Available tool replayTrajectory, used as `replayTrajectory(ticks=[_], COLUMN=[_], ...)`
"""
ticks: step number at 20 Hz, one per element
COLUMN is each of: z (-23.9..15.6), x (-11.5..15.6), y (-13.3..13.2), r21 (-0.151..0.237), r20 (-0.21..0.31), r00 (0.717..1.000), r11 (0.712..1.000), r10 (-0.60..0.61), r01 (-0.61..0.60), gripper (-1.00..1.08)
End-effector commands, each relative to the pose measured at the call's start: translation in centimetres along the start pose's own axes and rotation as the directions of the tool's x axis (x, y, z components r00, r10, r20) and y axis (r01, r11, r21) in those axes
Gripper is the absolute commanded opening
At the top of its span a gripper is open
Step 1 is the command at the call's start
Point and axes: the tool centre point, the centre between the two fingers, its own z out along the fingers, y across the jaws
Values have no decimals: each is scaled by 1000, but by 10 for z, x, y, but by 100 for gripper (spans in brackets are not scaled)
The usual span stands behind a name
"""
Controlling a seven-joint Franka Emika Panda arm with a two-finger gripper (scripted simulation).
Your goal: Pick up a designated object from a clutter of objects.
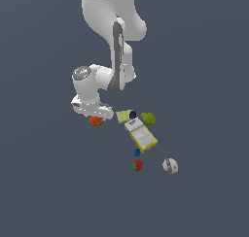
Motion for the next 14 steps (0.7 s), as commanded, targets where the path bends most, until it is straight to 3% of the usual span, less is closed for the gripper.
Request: replayTrajectory(ticks=[1,2,14], z=[2,2,1], x=[0,0,1], y=[0,0,-1], r21=[0,0,0], r20=[-1,-1,-3], r00=[1000,1000,1000], r11=[1000,1000,1000], r10=[0,0,1], r01=[0,0,-1], gripper=[100,-100,-100])
